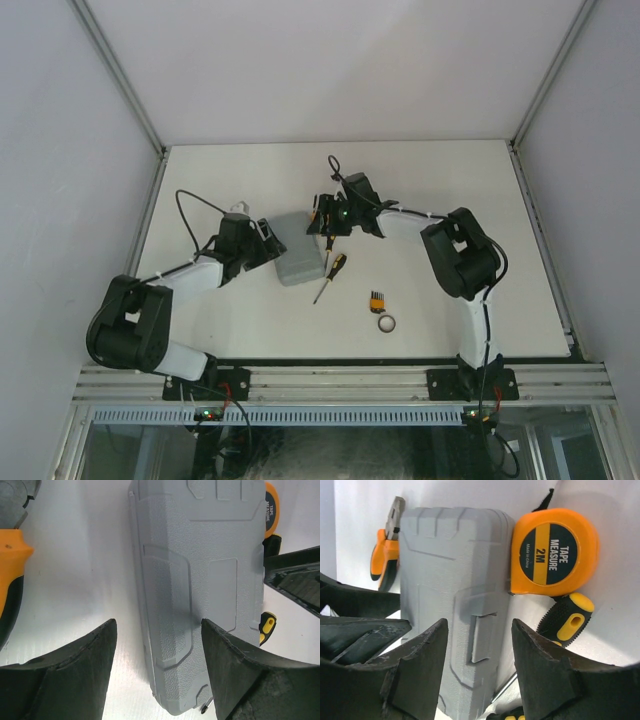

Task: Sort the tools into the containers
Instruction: Move the storage box to the center of the board.

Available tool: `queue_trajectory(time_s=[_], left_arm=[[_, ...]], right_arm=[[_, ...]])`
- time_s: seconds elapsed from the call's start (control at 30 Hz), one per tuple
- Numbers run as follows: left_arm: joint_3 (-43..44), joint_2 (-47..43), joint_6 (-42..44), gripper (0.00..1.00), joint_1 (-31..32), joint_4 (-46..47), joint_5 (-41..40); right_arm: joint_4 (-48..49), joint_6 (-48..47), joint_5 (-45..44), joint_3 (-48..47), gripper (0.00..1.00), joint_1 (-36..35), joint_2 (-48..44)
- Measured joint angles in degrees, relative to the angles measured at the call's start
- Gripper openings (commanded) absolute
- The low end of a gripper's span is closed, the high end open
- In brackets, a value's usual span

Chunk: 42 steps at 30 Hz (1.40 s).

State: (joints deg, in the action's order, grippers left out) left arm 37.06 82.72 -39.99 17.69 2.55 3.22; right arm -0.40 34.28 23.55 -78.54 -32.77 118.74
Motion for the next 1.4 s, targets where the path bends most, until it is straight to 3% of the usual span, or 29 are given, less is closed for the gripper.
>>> queue_trajectory(time_s=[0.47,0.73,1.0,1.2,1.4], left_arm=[[0.0,0.2,0.3,0.71,0.0,2.0,0.2],[-1.8,0.0,0.5,0.7,-0.2,3.4,0.8],[-9.0,-7.9,0.4,0.7,0.0,3.3,1.8],[-13.5,-14.9,0.0,0.72,2.0,1.1,1.3],[-14.2,-22.7,0.0,0.85,2.2,-5.6,-2.9]], right_arm=[[-1.1,-0.4,2.6,-0.8,0.37,-1.6,2.0],[2.4,0.2,2.2,2.3,0.36,-2.9,0.8],[5.5,2.0,0.2,11.5,0.36,-6.1,-5.2],[5.3,2.1,-2.3,15.6,0.44,-9.0,-8.9],[1.3,1.2,-5.2,16.7,0.61,-9.6,-12.6]])
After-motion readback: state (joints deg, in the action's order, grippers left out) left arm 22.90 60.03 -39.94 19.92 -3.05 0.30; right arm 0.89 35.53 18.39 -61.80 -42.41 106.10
